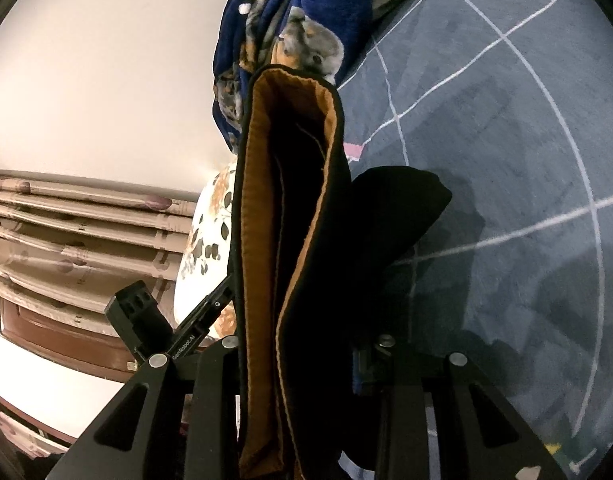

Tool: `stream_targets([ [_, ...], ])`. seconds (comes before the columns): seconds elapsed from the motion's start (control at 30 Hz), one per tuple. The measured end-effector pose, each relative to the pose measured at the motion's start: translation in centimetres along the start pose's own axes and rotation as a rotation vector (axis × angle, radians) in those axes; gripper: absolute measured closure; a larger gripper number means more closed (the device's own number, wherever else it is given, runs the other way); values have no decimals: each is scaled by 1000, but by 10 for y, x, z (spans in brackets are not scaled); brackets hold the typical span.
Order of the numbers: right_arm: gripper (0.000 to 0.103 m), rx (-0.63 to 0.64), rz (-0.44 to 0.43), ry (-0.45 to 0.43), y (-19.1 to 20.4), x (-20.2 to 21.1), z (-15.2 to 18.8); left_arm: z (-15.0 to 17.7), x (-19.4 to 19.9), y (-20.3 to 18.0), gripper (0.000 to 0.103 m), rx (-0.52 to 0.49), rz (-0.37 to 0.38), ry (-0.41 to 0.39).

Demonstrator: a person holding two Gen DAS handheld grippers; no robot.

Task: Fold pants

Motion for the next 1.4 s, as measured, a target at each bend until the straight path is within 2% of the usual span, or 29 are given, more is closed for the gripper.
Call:
stream_targets([
  [0.53, 74, 5, -27, 18, 8, -18, -42, -21, -11, 35, 88, 77, -4, -19],
  [0.67, 74, 15, -31, 20, 14, -26, -52, -32, -9, 44, 88, 85, -13, -41],
  [0.7, 74, 19, -32, 21, 15, -28, -55, -37, -6, 45, 94, 84, -7, -56],
  [0.8, 74, 22, -49, 20, 20, -33, -63, -53, 0, 45, 95, 62, -20, -90],
  [0.87, 75, 28, -63, 21, 26, -37, -68, -59, -3, 48, 95, 64, -28, -85],
  [0.93, 75, 45, 14, 30, 24, -43, -73, -58, -3, 52, 95, 79, -22, -78],
  [1.0, 75, 50, 39, 39, 20, -45, -74, -50, -2, 64, 94, 97, -51, -59],
  [1.1, 75, 39, 18, 43, 15, -44, -74, -30, -8, 92, 93, 203, -9, -6],
  [1.17, 75, 37, 10, 45, 12, -43, -74, -13, -19, 107, 92, 273, 34, 60],
  [1.27, 75, 13, -10, 43, 7, -43, -74, 9, -39, 106, 74, 317, 169, 160],
  [1.3, 75, 4, -14, 41, 5, -43, -75, 13, -44, 105, 65, 317, 190, 181],
  [1.37, 75, -2, -8, 39, 1, -42, -75, 20, -52, 103, 63, 321, 202, 196],
  [1.4, 75, -5, -9, 39, 1, -42, -75, 22, -54, 101, 59, 320, 225, 197],
])
Point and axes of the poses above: each gripper's, at about its wrist camera, not at the fingertips, and x roughly against the way its jaws point, y to its left, z to its underside, the point moved 9 cm from there along -x, roughly the way its jaws point, and after that the axes turned 4 degrees about -x, right-handed, at the moved point
